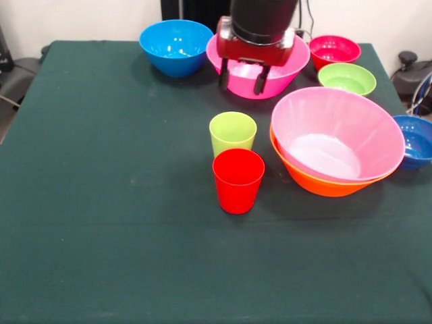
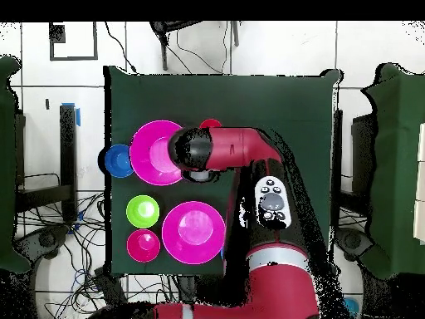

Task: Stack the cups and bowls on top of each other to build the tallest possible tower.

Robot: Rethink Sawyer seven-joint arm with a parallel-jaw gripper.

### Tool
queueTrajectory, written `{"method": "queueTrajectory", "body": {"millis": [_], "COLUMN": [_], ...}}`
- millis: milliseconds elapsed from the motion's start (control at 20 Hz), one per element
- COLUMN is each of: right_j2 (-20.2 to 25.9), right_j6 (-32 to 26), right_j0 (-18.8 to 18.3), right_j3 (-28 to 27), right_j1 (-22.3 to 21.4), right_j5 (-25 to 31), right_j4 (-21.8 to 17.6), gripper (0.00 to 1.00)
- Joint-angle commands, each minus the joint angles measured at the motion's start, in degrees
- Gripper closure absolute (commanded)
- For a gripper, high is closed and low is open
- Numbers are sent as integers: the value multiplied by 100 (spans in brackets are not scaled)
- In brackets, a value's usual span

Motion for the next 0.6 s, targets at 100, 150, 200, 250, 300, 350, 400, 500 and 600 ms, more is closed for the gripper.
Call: {"method": "queueTrajectory", "body": {"millis": [100, 150, 200, 250, 300, 350, 400, 500, 600], "right_j2": [885, 902, 926, 947, 961, 967, 986, 1033, 1080], "right_j6": [-1539, -1523, -1525, -1517, -1506, -1485, -1453, -1402, -1365], "right_j0": [-352, -388, -430, -463, -496, -513, -504, -498, -527], "right_j3": [491, 514, 499, 528, 559, 588, 577, 516, 495], "right_j1": [176, 173, 183, 166, 148, 122, 120, 156, 184], "right_j5": [-503, -552, -564, -583, -602, -619, -584, -502, -465], "right_j4": [-714, -757, -801, -841, -888, -946, -985, -1055, -1101], "gripper": [0, 0, 0, 0, 0, 0, 0, 0, 0]}}
